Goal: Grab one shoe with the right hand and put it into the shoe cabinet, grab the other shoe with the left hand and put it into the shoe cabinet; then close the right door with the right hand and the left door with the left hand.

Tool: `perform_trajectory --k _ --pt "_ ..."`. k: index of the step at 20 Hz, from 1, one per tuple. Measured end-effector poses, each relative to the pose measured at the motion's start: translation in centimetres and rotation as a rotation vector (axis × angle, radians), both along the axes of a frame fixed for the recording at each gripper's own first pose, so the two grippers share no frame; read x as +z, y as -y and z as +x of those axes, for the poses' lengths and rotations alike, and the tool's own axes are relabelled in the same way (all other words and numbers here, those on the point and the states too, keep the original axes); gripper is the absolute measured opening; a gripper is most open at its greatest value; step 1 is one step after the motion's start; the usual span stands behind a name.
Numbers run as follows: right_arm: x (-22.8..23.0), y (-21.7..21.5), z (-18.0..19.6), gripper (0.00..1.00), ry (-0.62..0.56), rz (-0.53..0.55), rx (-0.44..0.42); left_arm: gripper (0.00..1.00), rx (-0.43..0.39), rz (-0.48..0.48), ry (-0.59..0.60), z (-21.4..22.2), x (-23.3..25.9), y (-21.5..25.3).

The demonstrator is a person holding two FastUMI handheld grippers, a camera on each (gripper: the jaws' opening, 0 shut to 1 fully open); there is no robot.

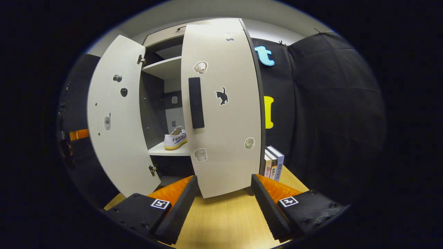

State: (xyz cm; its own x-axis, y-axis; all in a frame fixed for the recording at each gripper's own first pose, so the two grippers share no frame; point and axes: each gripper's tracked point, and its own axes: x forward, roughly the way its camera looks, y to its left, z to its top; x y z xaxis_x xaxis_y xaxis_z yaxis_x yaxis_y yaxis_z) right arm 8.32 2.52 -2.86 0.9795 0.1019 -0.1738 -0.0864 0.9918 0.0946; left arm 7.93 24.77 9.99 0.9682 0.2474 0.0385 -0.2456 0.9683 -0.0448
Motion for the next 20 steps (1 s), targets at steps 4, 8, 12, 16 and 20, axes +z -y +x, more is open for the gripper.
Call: perform_trajectory --k 4,8,12,16,20 --pt "-1.4 0.4 -0.2 0.98 -0.034 0.006 -0.027 0.97 -0.055 -0.003 0.014 1.8 1.6 -0.3" --pt "-2.6 0.7 -0.5 0.98 -0.069 0.014 -0.042 0.97 -0.133 -0.013 0.031 3.7 3.1 0.2" --pt "-2.9 1.1 -0.5 0.98 -0.085 0.006 -0.044 0.93 -0.174 0.009 0.027 3.9 3.6 1.0" --pt "-2.9 1.0 -0.4 0.98 -0.084 0.003 -0.042 0.90 -0.167 0.029 0.023 3.8 3.2 1.9" --pt "-2.4 0.6 -0.4 0.98 -0.073 -0.011 -0.027 0.89 -0.141 0.008 0.020 3.5 3.1 2.7"
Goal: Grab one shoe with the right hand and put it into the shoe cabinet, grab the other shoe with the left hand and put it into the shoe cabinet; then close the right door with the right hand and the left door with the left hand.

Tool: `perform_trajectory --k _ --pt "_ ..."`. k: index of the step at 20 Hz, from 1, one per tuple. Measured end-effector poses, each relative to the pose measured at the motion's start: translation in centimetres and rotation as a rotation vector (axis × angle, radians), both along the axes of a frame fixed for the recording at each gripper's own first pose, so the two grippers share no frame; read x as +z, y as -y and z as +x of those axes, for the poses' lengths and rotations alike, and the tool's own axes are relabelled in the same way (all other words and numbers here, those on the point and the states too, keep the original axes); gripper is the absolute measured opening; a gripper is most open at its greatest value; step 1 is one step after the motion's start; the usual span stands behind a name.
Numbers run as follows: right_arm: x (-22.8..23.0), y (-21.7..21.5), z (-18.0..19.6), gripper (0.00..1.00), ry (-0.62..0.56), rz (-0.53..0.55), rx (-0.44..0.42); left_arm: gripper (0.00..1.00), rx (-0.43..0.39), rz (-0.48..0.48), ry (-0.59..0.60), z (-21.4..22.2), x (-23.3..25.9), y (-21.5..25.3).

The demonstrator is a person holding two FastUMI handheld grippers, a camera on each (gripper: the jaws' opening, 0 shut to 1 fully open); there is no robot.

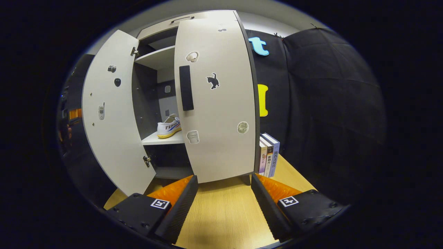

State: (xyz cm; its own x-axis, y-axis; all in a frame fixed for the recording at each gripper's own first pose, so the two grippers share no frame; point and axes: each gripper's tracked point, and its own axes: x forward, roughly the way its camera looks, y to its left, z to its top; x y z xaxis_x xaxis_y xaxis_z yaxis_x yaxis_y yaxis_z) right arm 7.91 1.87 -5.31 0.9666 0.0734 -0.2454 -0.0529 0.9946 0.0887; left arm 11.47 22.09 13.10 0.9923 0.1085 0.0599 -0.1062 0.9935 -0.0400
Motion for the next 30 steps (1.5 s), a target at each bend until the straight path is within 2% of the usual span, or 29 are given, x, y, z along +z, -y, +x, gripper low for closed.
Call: perform_trajectory --k 2,3,5,6,8,10,14,15,16,19,20,23,24,25,30 --pt "0.1 0.0 0.2 0.98 0.004 -0.012 0.014 0.86 0.024 0.013 -0.001 -0.2 0.2 0.5" --pt "0.1 0.1 0.5 0.98 0.002 -0.016 0.023 0.89 0.030 0.019 -0.005 -0.1 0.1 0.9" --pt "0.2 0.4 1.3 0.98 -0.002 -0.006 0.040 0.87 0.012 0.025 -0.010 0.1 0.1 2.3" --pt "0.2 0.5 1.8 0.98 -0.004 0.004 0.049 0.89 0.005 0.024 -0.013 0.2 0.1 3.2" --pt "0.6 0.9 2.6 0.99 -0.004 0.013 0.067 0.89 0.017 0.022 -0.018 0.1 0.0 4.7" --pt "1.1 1.9 3.5 0.98 0.010 0.009 0.075 0.86 0.047 0.011 -0.019 0.1 -0.1 5.6" --pt "1.0 3.9 5.0 0.98 0.010 0.029 0.079 0.89 0.117 0.015 -0.026 0.0 0.0 6.9" --pt "0.9 4.1 5.1 0.98 0.003 0.038 0.081 0.86 0.125 0.015 -0.029 0.0 -0.1 7.1" --pt "0.7 4.4 5.2 0.98 -0.004 0.046 0.084 0.89 0.127 0.006 -0.032 0.1 -0.2 7.3" --pt "0.2 5.2 5.6 0.98 -0.010 0.047 0.089 0.86 0.118 -0.005 -0.037 0.7 -0.3 8.9" --pt "-0.2 5.8 5.8 0.98 -0.013 0.045 0.093 0.89 0.110 -0.003 -0.036 1.1 -0.3 9.7" --pt "-0.2 6.4 6.1 0.98 -0.013 0.048 0.098 0.87 0.064 -0.018 -0.029 2.8 -0.4 12.2" --pt "0.0 6.6 6.3 0.99 -0.009 0.050 0.098 0.87 0.037 -0.029 -0.029 3.4 -0.4 13.2" --pt "0.2 6.8 6.3 0.98 -0.001 0.050 0.096 0.93 0.016 -0.041 -0.028 3.8 -0.4 14.3" --pt "0.3 7.3 6.4 0.98 0.008 0.043 0.090 0.94 -0.016 -0.024 -0.032 3.8 -1.5 17.8"
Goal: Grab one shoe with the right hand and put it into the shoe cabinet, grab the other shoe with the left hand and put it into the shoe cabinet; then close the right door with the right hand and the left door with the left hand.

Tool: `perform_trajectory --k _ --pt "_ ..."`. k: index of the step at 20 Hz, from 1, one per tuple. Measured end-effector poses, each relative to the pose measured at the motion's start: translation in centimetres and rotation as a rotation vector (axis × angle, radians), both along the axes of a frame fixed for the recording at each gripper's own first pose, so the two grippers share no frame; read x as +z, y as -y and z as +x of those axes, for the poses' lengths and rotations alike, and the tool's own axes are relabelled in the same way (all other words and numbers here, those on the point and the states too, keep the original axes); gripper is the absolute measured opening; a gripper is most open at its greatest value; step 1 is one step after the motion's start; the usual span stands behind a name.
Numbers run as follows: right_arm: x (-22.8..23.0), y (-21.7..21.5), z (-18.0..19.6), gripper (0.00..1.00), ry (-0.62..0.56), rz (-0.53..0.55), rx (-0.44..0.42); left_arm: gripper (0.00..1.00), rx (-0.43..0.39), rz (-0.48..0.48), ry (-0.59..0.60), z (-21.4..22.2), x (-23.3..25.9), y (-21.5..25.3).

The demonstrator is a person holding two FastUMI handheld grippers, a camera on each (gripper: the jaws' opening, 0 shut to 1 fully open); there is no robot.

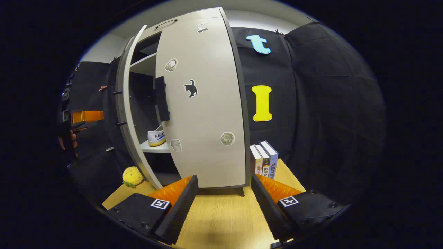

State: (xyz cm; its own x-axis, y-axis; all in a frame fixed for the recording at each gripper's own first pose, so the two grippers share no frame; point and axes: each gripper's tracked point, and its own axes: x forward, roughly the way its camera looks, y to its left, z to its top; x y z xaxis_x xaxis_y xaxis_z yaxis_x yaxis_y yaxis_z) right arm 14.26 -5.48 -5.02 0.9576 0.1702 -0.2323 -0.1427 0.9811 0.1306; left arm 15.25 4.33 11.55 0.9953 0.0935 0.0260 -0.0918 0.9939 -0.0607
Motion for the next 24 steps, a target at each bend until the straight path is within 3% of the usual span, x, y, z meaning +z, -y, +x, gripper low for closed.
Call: perform_trajectory --k 6,12,14,21,24 --pt "0.7 -1.3 -0.3 0.98 0.013 0.001 0.010 0.94 0.008 0.024 -0.046 -2.9 -3.6 1.2" --pt "3.0 -2.8 -1.2 0.98 0.069 0.013 0.021 0.94 0.073 0.029 0.050 -7.1 -3.0 -0.2" --pt "3.4 -2.9 -1.8 0.98 0.086 0.019 0.013 0.95 0.054 0.033 0.075 -8.0 -3.2 0.4" --pt "0.5 -4.8 -4.6 0.99 0.020 0.031 0.063 0.95 0.075 -0.012 -0.005 -10.0 -8.2 3.3" --pt "-0.1 -5.3 -5.8 0.98 0.019 0.000 0.083 0.95 0.038 -0.009 -0.032 -10.1 -9.3 4.8"
